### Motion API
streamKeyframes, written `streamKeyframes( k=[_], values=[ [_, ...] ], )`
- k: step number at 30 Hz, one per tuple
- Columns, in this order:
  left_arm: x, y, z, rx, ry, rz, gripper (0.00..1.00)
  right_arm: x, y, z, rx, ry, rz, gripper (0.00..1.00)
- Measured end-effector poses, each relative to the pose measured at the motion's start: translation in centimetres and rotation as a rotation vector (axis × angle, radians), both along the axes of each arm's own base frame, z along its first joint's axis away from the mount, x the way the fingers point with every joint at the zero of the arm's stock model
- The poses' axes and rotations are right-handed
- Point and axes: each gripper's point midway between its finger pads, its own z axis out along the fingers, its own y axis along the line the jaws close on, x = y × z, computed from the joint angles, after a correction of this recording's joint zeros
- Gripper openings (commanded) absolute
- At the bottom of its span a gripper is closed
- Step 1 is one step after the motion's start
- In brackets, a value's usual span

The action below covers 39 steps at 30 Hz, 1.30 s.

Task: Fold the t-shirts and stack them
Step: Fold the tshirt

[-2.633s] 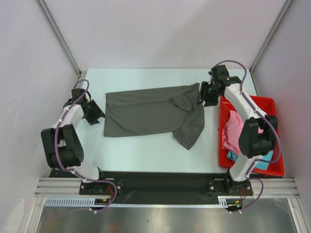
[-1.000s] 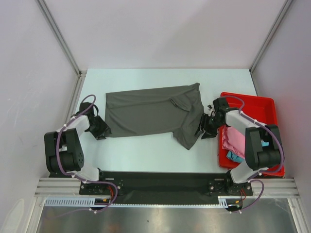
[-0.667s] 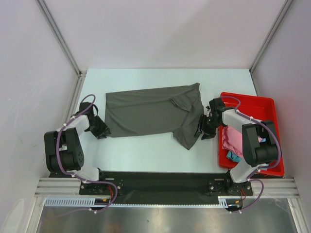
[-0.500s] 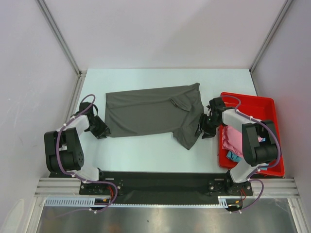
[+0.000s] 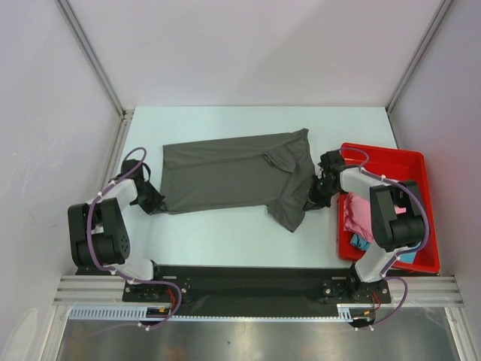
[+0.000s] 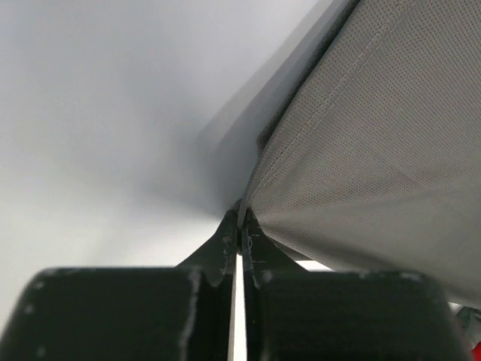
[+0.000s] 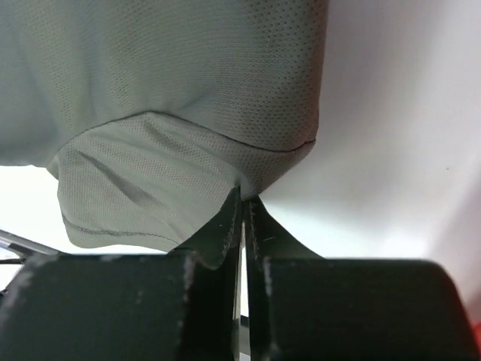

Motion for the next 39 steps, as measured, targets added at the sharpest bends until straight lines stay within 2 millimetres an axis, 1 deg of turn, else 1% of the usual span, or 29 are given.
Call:
streamKeyframes(
  k=[4, 8, 10, 14, 17, 20, 22, 26, 28, 30, 33, 36, 39],
  values=[
    [-0.5, 0.0, 0.0, -0.001, -0.001, 0.006, 0.01, -0.6, -0.2, 0.0, -0.006, -0.011, 0.000, 0.00],
    [-1.7, -0.2, -0.1, -0.006, -0.003, 0.012, 0.01, -2.9, -1.1, 0.3, -0.031, -0.020, 0.008, 0.00],
    [-2.3, -0.4, 0.0, -0.011, -0.002, 0.015, 0.00, -3.6, -1.3, 0.6, -0.035, -0.026, 0.013, 0.00],
    [-2.8, -0.6, 0.0, -0.018, 0.004, 0.015, 0.00, -3.5, -1.3, 1.6, -0.030, -0.052, 0.024, 0.00],
    [-3.0, -0.6, 0.1, -0.020, 0.014, 0.014, 0.00, -3.0, -1.4, 2.3, -0.020, -0.058, 0.027, 0.00],
    [-2.7, -0.5, 0.8, -0.018, 0.015, 0.012, 0.00, -1.2, -1.7, 4.1, 0.000, -0.090, 0.017, 0.00],
    [-1.8, -0.2, 1.9, -0.007, -0.003, 0.009, 0.01, 0.9, -1.9, 5.5, 0.015, -0.127, 0.005, 0.00],
    [0.8, 0.4, 4.7, 0.011, -0.070, 0.009, 0.01, 4.4, -2.1, 7.4, 0.039, -0.178, -0.001, 0.00],
    [2.4, 0.7, 6.2, 0.017, -0.107, 0.009, 0.01, 5.7, -2.0, 7.9, 0.049, -0.189, -0.002, 0.00],
    [3.8, 1.0, 6.9, 0.022, -0.129, 0.009, 0.03, 7.2, -1.8, 8.3, 0.059, -0.199, -0.003, 0.00],
    [5.1, 1.2, 6.7, 0.017, -0.116, 0.009, 0.03, 9.2, -1.4, 8.5, 0.071, -0.206, 0.002, 0.00],
    [6.4, 1.4, 5.6, 0.002, -0.079, 0.006, 0.03, 11.0, -1.2, 8.6, 0.077, -0.207, 0.003, 0.00],
    [7.2, 1.4, 4.6, -0.014, -0.051, 0.002, 0.04, 12.6, -1.1, 8.6, 0.080, -0.209, 0.003, 0.00]
  ],
)
